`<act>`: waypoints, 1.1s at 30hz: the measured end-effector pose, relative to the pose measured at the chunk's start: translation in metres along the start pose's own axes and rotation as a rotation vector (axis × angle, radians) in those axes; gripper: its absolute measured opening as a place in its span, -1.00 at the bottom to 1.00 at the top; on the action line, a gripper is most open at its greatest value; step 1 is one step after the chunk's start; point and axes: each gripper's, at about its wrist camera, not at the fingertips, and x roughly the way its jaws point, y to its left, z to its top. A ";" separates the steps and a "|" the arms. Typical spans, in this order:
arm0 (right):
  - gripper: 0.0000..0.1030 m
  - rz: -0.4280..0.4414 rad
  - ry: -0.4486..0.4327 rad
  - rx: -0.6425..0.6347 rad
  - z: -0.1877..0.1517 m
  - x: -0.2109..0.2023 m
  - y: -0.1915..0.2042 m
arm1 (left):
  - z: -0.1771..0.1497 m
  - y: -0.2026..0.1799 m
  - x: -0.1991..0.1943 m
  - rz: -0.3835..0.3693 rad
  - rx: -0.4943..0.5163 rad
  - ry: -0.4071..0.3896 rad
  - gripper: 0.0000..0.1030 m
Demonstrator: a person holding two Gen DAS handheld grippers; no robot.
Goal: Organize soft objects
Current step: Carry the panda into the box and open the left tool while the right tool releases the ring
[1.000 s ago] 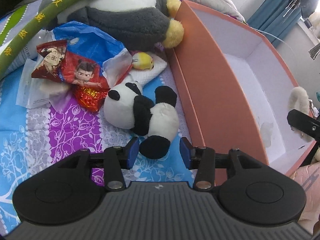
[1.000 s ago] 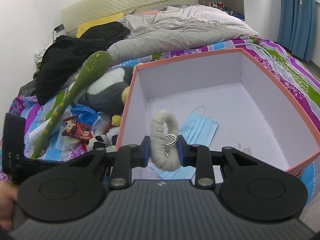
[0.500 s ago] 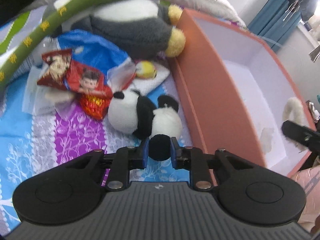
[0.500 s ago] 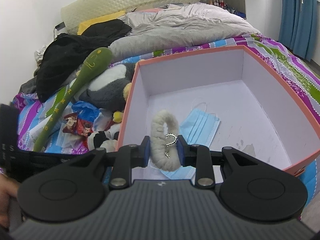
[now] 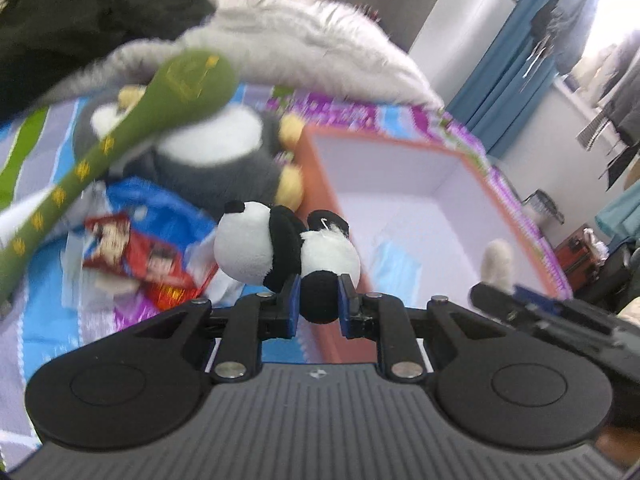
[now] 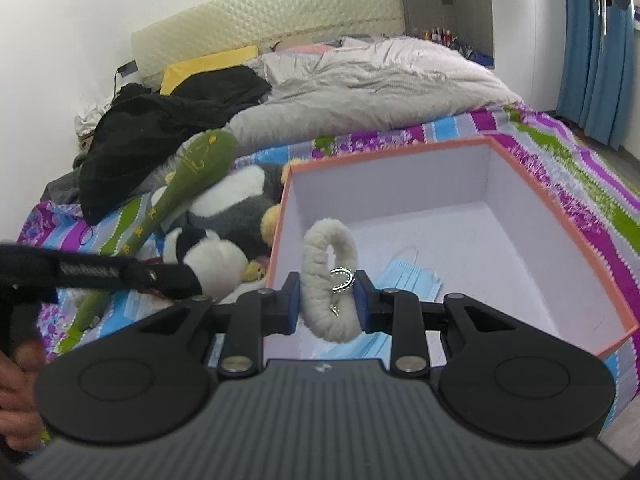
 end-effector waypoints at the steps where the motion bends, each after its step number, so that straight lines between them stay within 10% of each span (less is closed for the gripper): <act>1: -0.39 -0.004 -0.007 0.000 0.002 -0.003 -0.001 | 0.005 -0.005 -0.006 -0.010 0.006 -0.016 -0.57; 12: -0.39 -0.093 -0.013 0.023 0.012 -0.009 -0.043 | 0.035 -0.079 -0.013 -0.101 0.109 -0.055 -0.56; 22: -0.38 -0.167 0.138 0.064 -0.022 0.022 -0.085 | 0.024 -0.123 0.062 -0.105 0.166 0.125 -0.54; 27: -0.15 -0.165 0.159 0.085 -0.027 0.024 -0.091 | 0.021 -0.123 0.078 -0.061 0.195 0.170 -0.04; 33: -0.13 -0.146 0.100 0.088 -0.018 0.008 -0.085 | 0.027 -0.115 0.058 -0.055 0.203 0.128 -0.04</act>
